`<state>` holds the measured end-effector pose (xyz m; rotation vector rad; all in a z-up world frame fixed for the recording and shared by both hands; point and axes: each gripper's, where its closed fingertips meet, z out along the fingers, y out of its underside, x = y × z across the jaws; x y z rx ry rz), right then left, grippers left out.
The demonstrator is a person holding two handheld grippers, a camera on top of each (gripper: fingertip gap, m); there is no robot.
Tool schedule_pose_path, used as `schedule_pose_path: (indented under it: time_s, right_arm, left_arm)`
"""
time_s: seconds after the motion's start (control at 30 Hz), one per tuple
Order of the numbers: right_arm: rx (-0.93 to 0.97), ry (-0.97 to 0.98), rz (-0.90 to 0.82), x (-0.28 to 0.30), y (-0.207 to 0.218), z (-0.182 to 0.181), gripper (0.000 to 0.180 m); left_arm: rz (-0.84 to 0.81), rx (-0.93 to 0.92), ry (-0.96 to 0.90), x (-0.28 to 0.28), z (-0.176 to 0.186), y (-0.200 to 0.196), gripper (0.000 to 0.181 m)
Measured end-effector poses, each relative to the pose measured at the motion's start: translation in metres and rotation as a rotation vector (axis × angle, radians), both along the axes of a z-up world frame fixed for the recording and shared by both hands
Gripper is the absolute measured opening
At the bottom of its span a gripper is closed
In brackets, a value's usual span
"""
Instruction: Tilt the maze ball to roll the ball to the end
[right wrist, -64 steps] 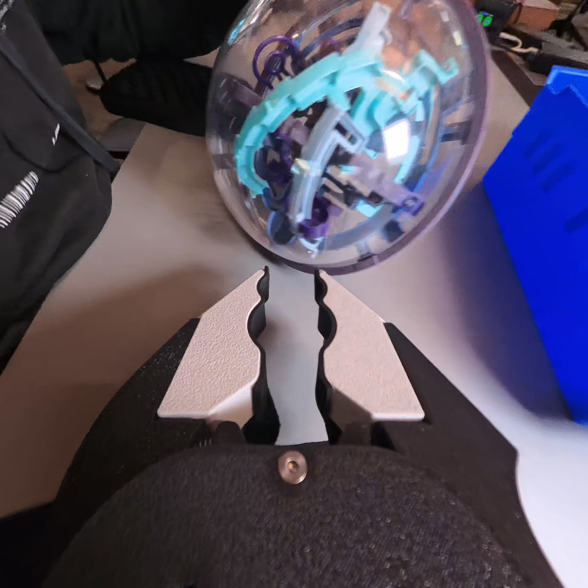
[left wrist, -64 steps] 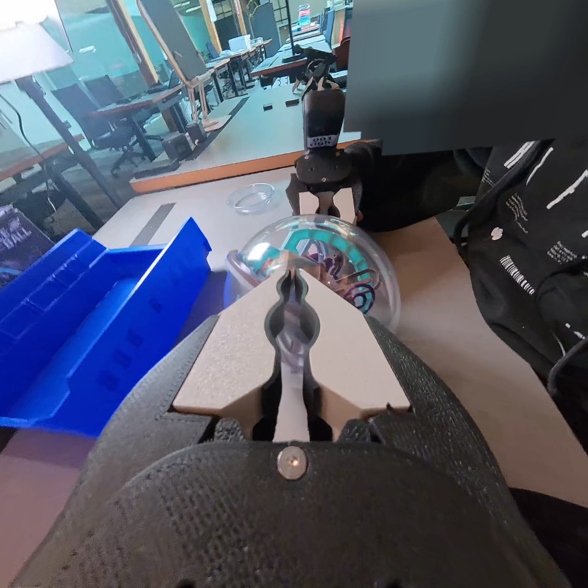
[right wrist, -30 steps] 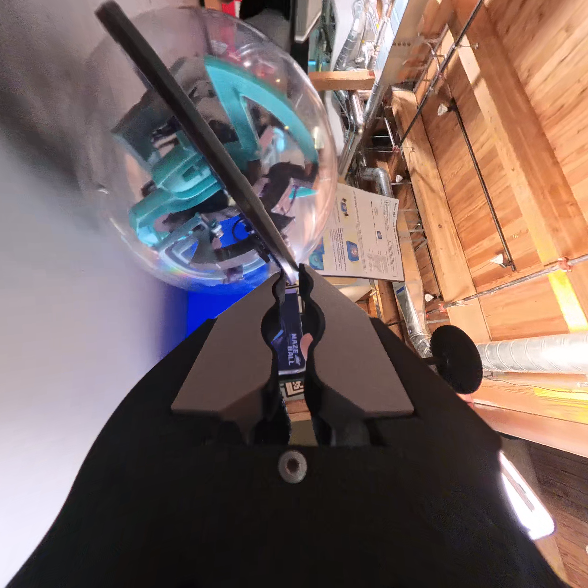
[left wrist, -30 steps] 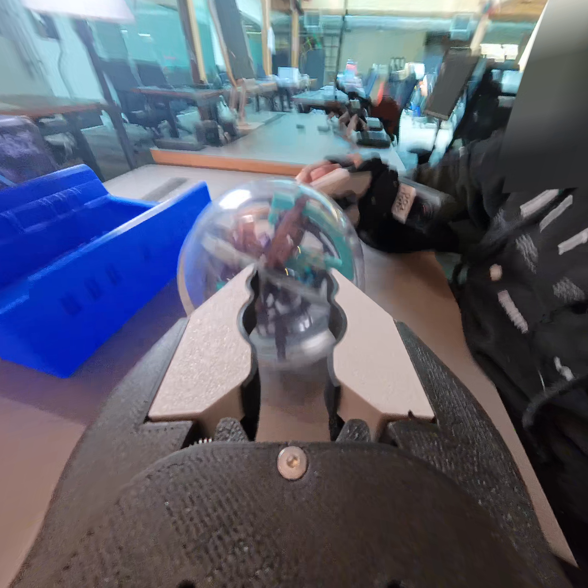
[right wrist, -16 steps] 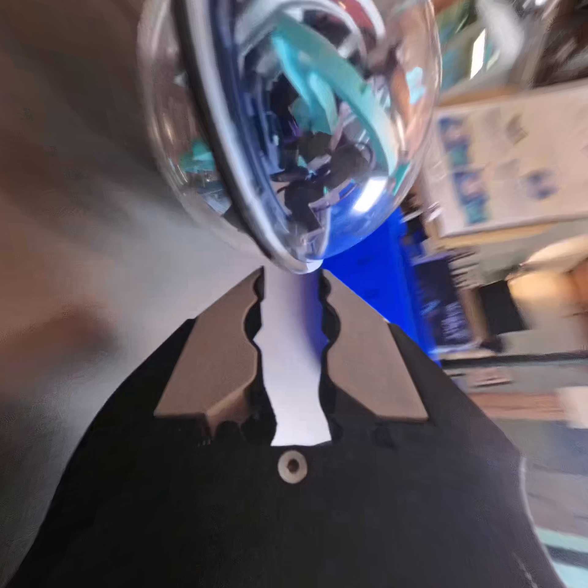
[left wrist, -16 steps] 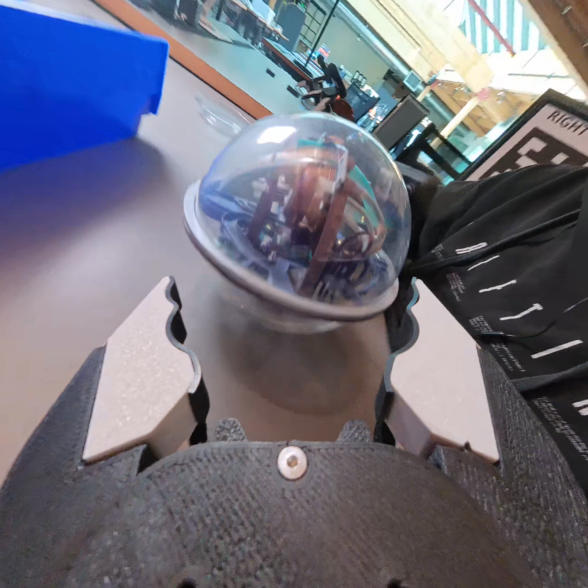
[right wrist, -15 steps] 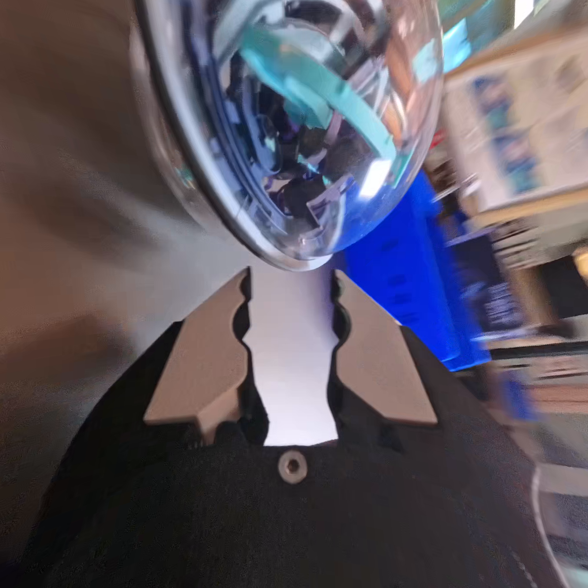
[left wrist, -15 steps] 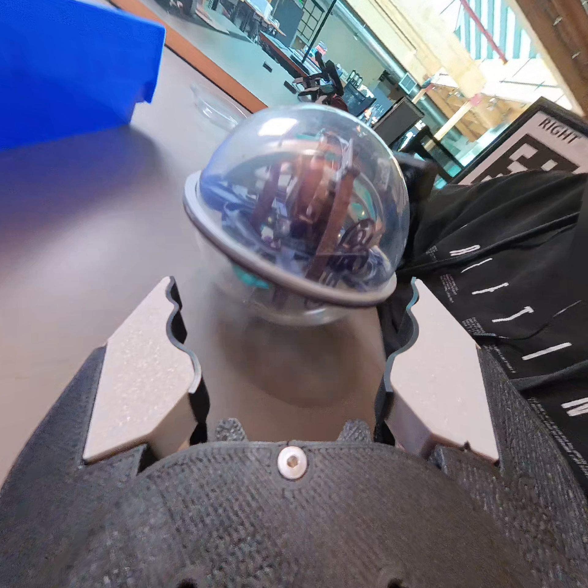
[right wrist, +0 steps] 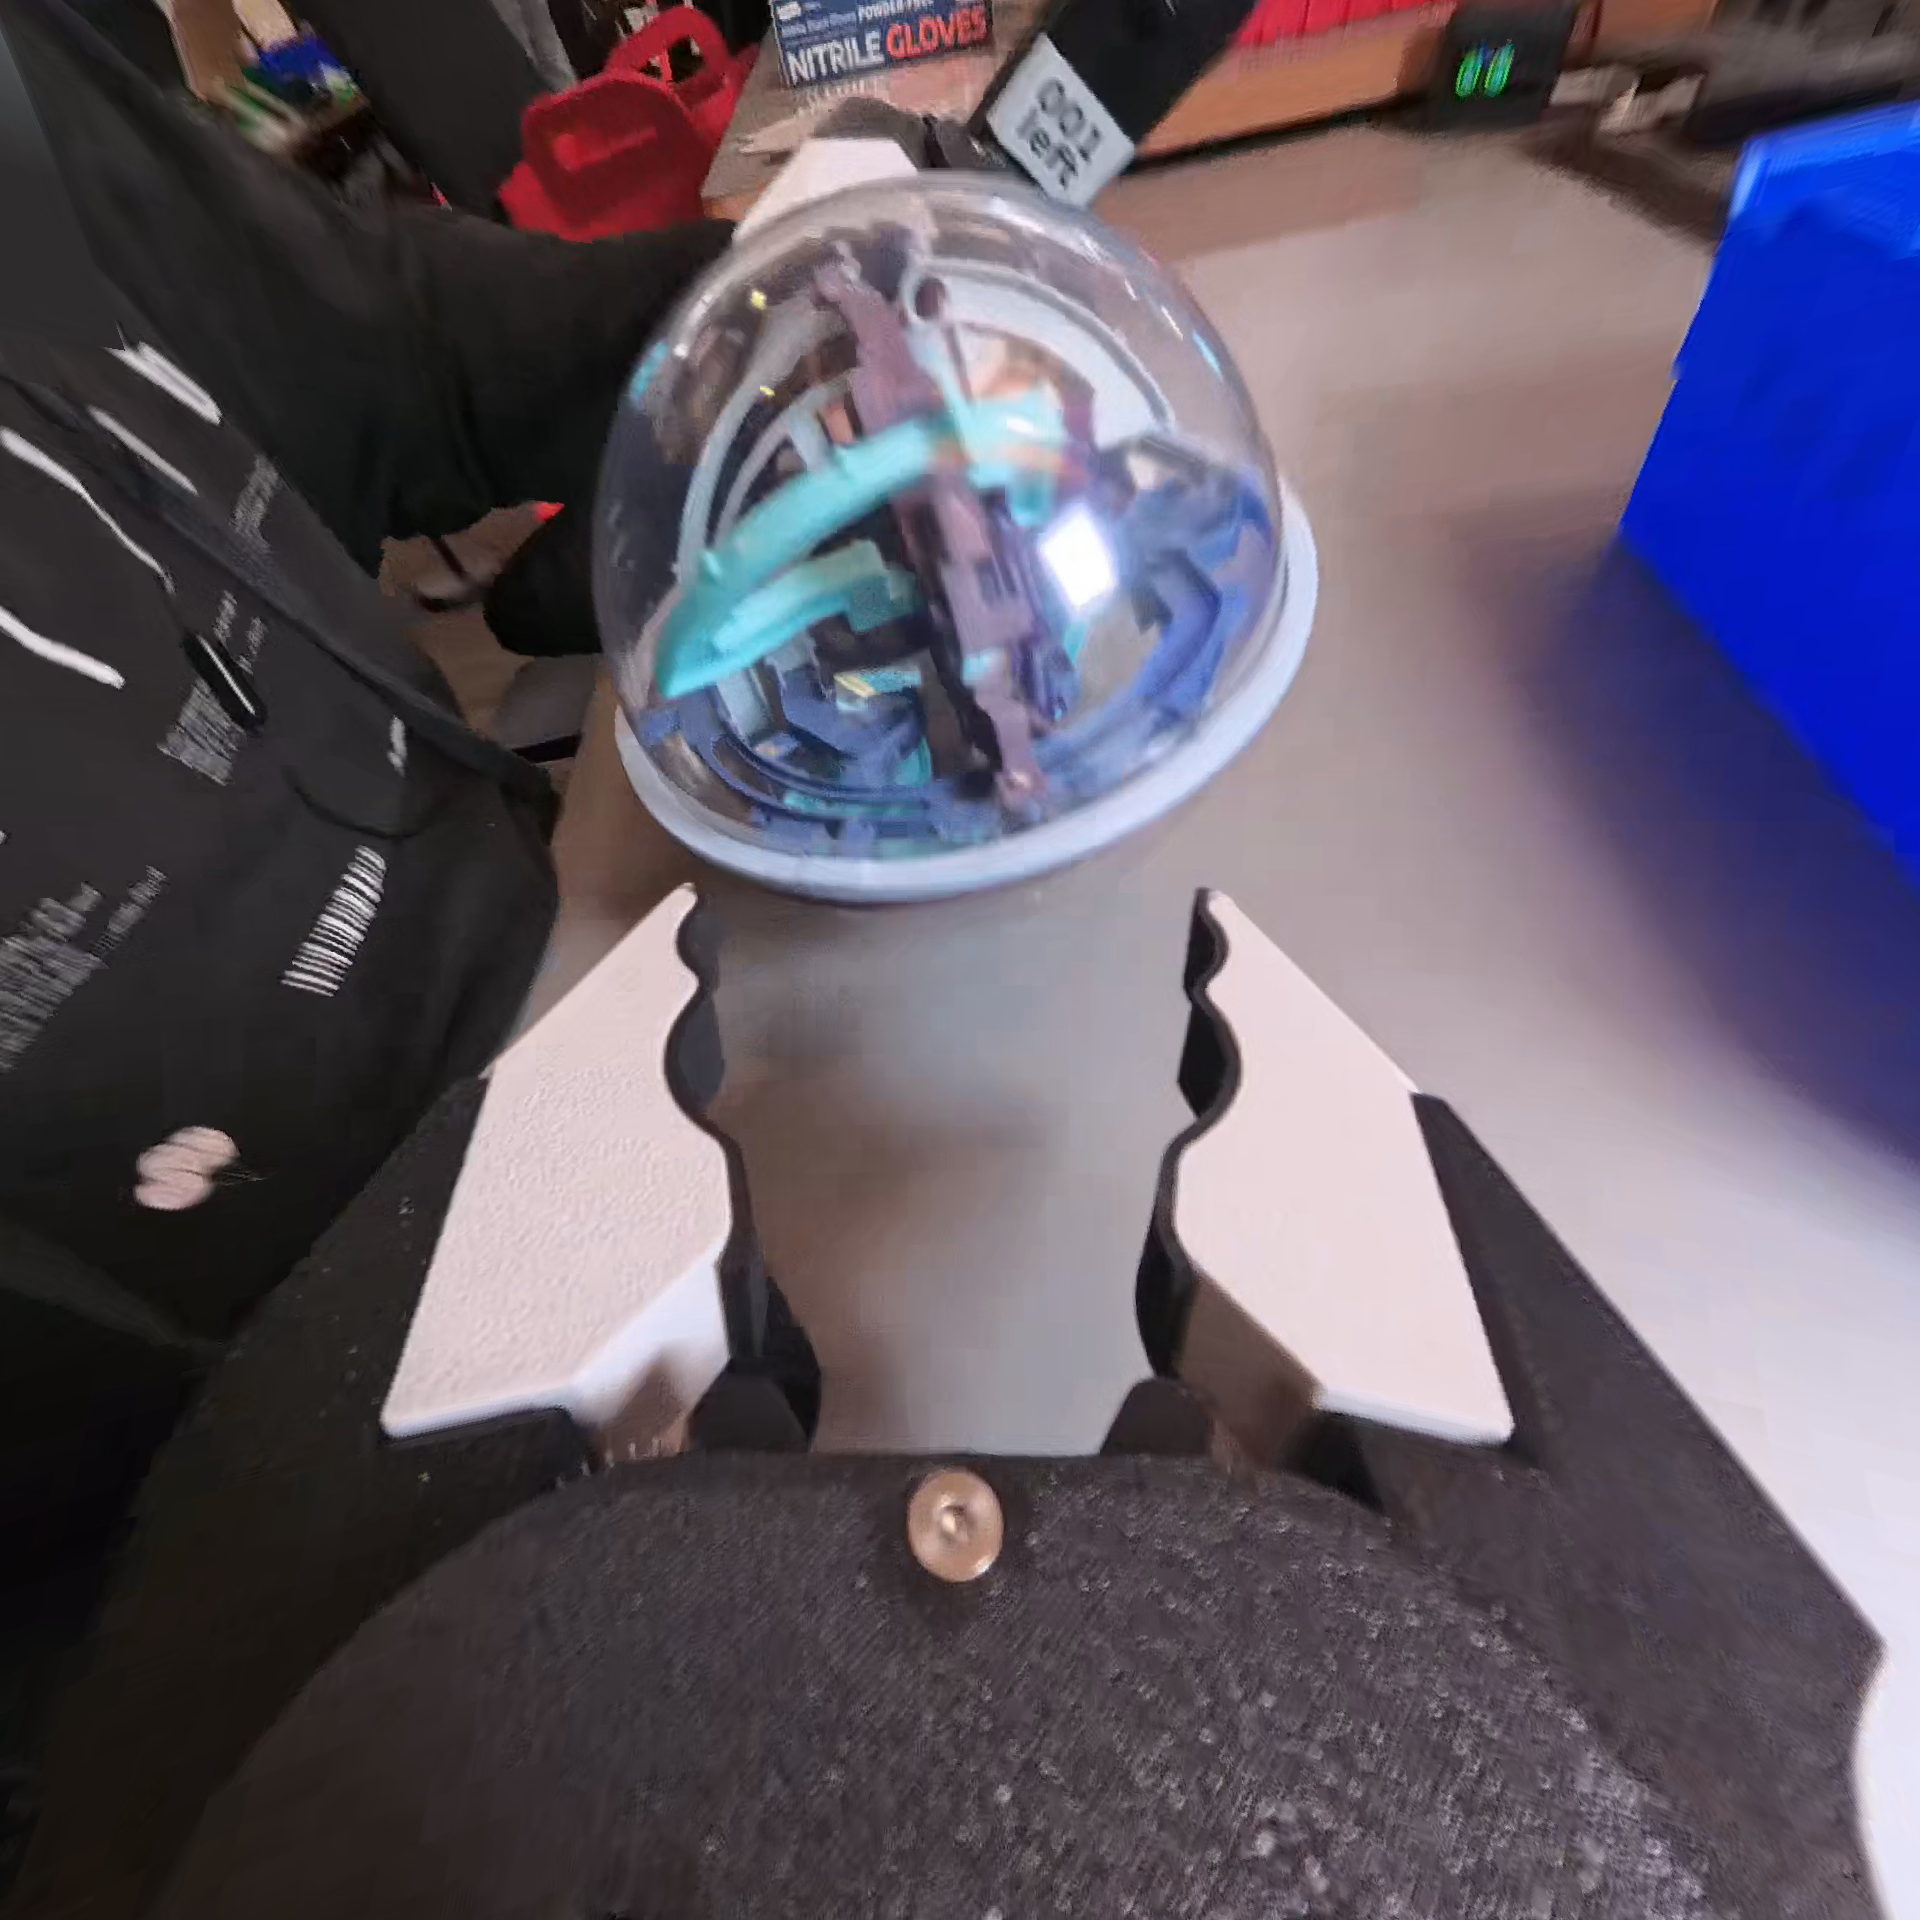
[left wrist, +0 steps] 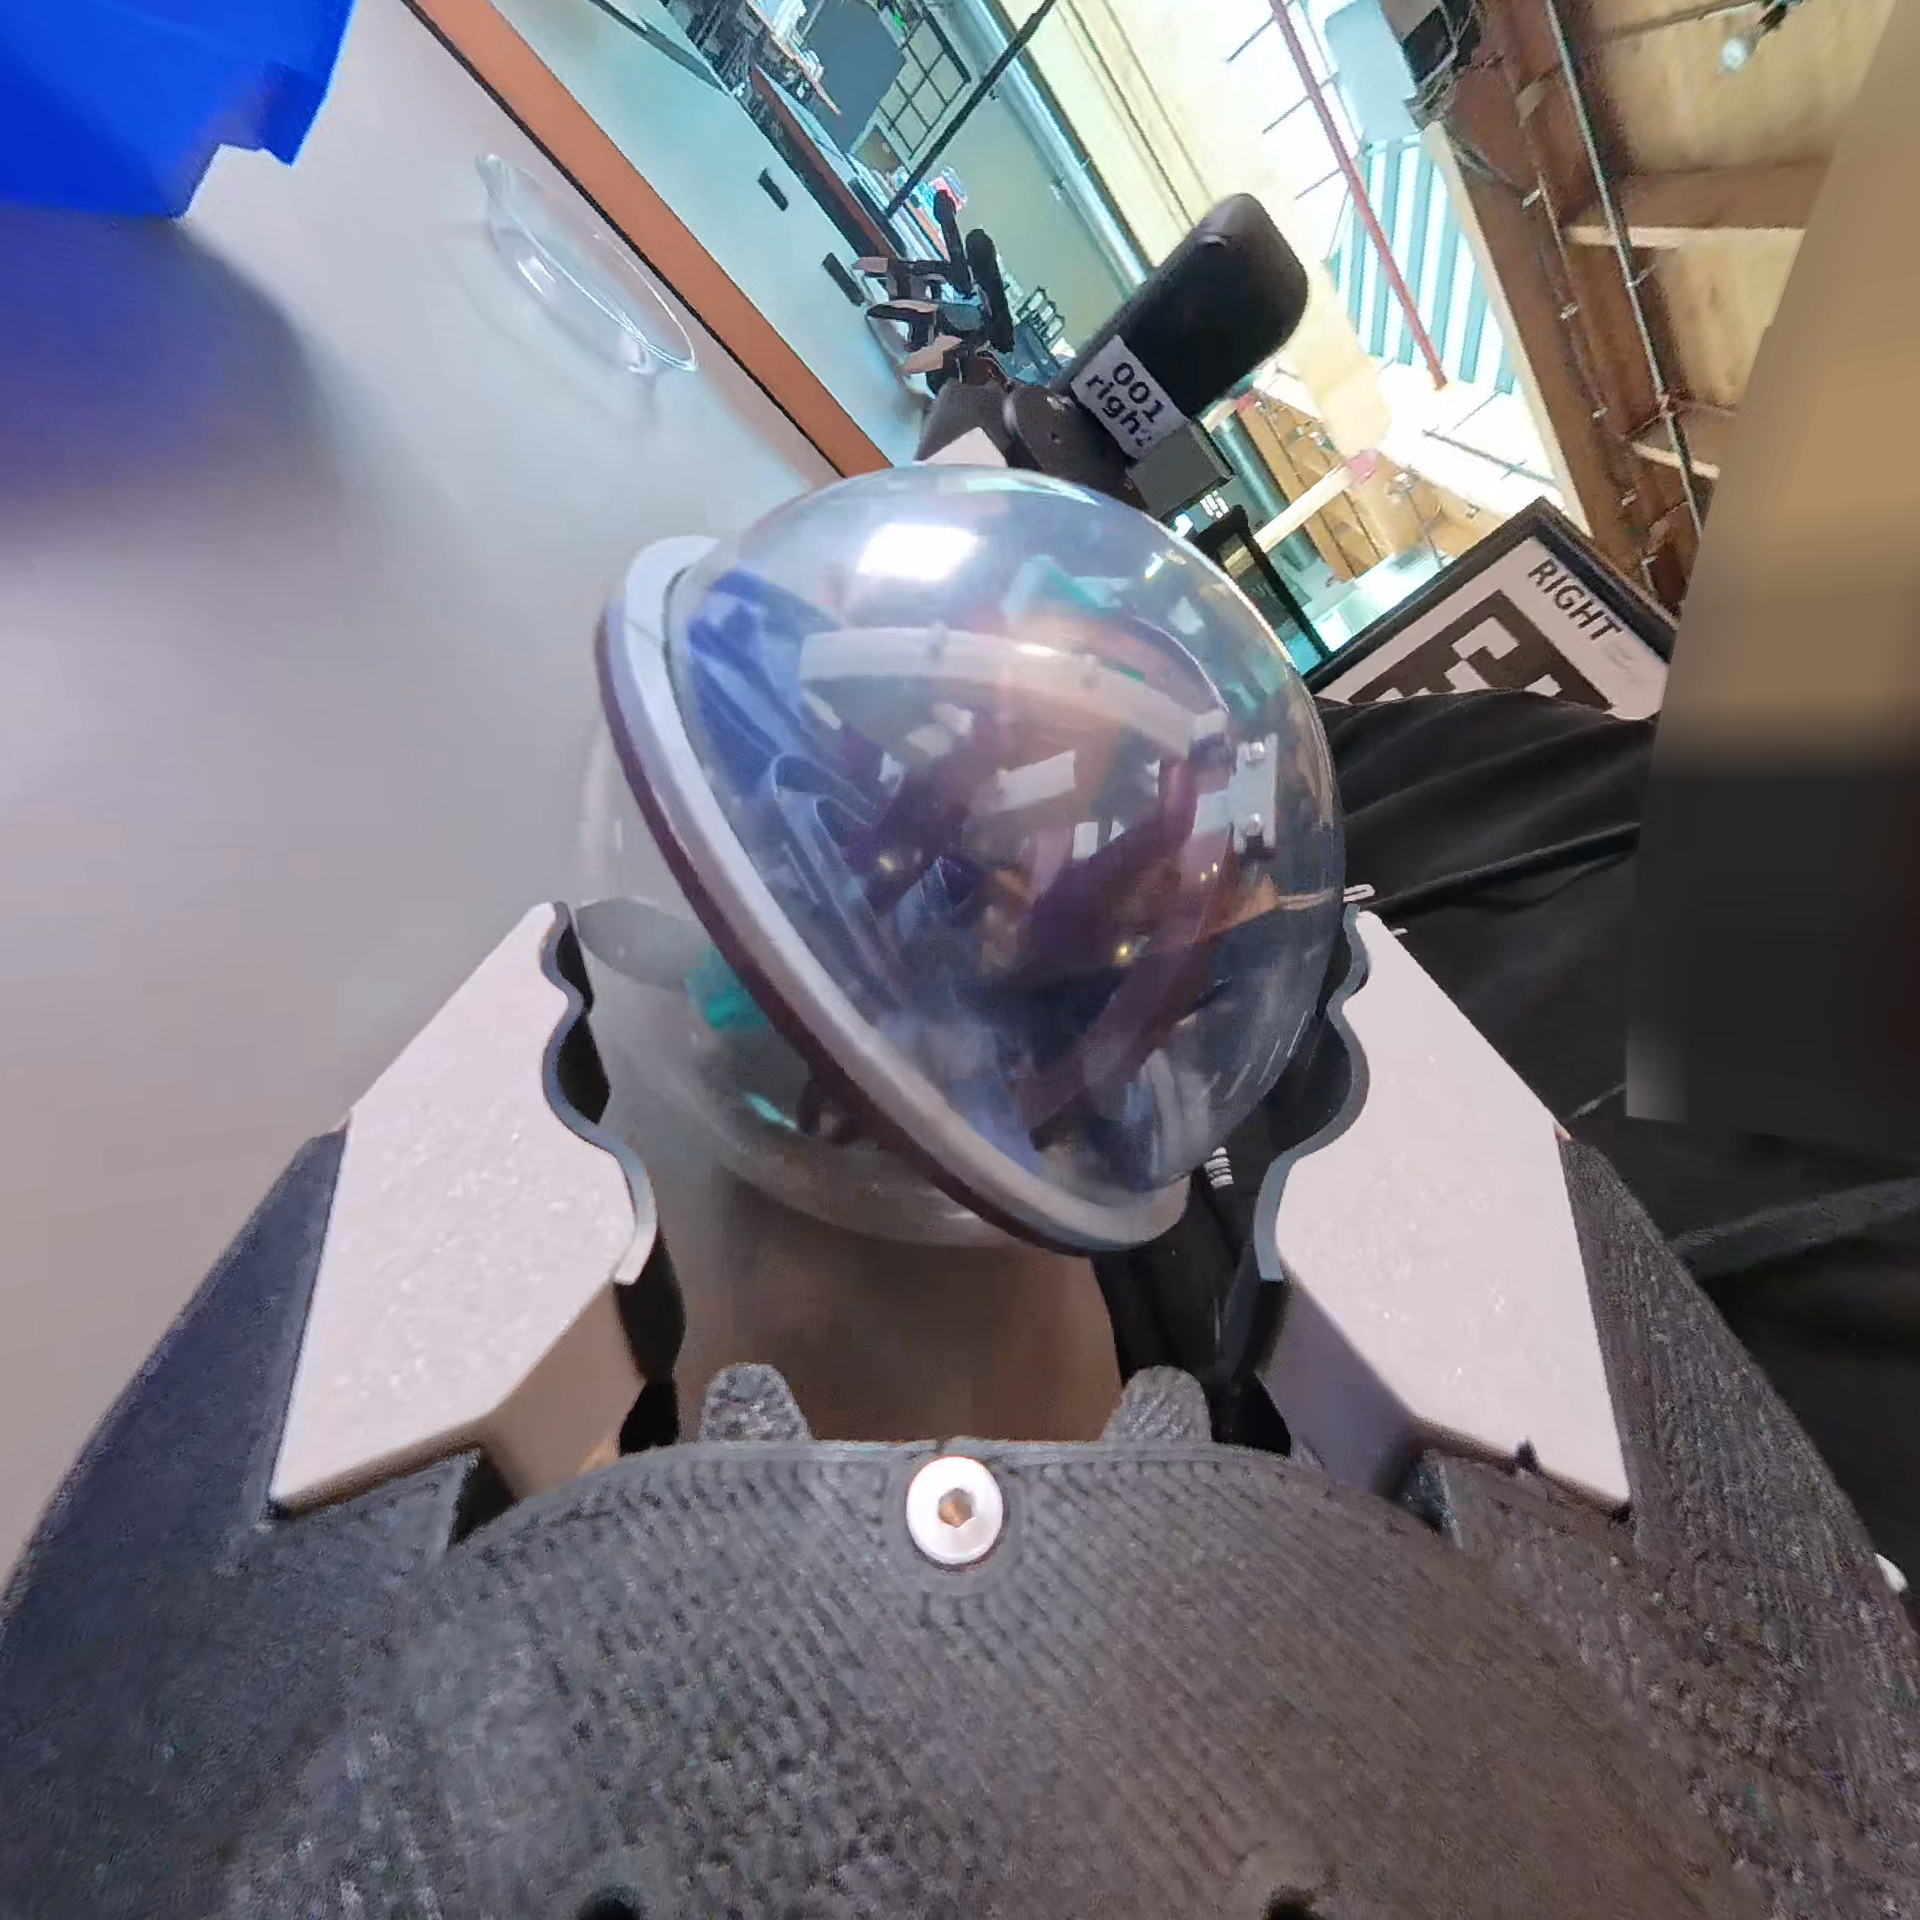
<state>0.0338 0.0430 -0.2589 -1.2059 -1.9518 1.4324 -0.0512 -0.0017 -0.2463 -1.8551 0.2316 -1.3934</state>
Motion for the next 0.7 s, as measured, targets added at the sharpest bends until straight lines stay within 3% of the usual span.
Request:
schedule_pose_path:
  time_s: [0.17,0.27,0.37,0.5,0.6,0.7]
  right_arm:
    - [-0.422,-0.166,0.012,-0.005,-0.026,-0.006,0.101]
    - [-0.571,-0.254,-0.005,-0.012,-0.046,-0.01,0.105]
    - [-0.588,-0.271,-0.023,-0.017,-0.057,-0.011,0.115]
    - [-0.392,-0.215,-0.041,-0.037,-0.061,-0.013,0.132]
    - [-0.358,0.079,-0.102,-0.075,-0.034,0.054,0.142]
    - [-0.022,0.54,-0.077,-0.068,-0.02,0.173,0.144]
  left_arm:
    - [0.029,-0.053,-0.014,-0.008,-0.007,-0.021,0.133]
    - [0.004,-0.071,0.008,0.003,-0.012,-0.034,0.131]
    - [0.01,-0.055,0.021,0.015,-0.012,-0.038,0.136]
    - [0.046,0.102,0.194,0.014,-0.005,-0.024,0.145]
    - [0.067,0.288,0.308,0.002,0.025,-0.006,0.157]
    - [0.059,0.547,0.561,0.002,0.089,0.019,0.156]
